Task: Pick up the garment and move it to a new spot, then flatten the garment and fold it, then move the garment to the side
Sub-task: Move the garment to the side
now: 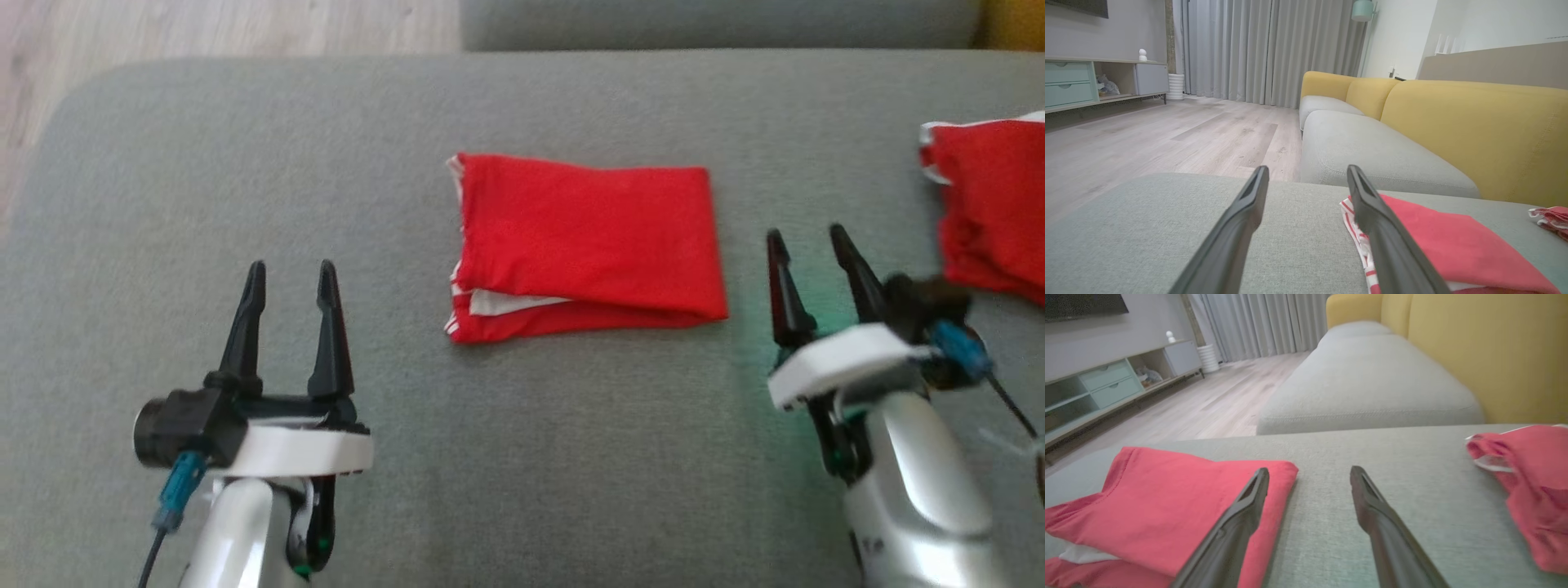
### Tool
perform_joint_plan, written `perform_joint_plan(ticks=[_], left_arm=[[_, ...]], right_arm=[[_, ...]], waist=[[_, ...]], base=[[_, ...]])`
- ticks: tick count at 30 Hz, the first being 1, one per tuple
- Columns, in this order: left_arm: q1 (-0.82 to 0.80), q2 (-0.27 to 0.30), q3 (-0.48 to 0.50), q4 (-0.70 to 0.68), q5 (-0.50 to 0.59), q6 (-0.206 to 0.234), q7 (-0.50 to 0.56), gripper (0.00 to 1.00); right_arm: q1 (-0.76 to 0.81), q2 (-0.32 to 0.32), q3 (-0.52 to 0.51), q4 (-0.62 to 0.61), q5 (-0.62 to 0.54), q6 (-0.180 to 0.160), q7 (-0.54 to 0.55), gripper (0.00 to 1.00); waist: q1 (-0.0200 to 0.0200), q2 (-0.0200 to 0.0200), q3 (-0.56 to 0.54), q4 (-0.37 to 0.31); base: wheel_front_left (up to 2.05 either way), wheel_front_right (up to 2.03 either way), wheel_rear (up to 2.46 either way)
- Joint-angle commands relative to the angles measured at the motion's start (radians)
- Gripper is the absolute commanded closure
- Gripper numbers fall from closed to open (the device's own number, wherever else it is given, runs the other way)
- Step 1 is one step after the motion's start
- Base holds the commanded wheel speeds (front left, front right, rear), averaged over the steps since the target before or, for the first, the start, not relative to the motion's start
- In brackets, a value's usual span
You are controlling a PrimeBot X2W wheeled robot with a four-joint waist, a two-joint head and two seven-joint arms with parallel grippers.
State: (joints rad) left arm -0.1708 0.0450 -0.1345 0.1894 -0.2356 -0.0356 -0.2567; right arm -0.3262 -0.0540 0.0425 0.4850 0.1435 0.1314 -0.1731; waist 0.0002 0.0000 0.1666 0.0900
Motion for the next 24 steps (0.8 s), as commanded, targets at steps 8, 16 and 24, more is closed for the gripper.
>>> perform_joint_plan(ticks=[8,16,24], left_arm=[[-0.074,0.005,-0.017,-0.012,0.004,0.000,-0.005,0.00],[-0.083,0.005,-0.029,-0.010,-0.004,0.009,-0.005,0.00],[-0.067,0.005,-0.016,-0.006,0.007,0.010,-0.005,0.00]], right_arm=[[-0.183,0.004,0.102,0.244,0.135,-0.001,0.101,0.00],[-0.278,0.004,0.178,0.431,0.136,-0.001,0.126,0.26],[-0.331,0.004,0.208,0.503,0.051,-0.001,0.019,1.00]], waist=[[-0.0002,0.0000,0.058,0.083],[-0.0002,0.0000,0.068,0.103],[-0.0002,0.0000,0.033,0.064]], base=[[0.00,0.00,0.00],[0.00,0.00,0.00],[0.00,0.00,0.00]])
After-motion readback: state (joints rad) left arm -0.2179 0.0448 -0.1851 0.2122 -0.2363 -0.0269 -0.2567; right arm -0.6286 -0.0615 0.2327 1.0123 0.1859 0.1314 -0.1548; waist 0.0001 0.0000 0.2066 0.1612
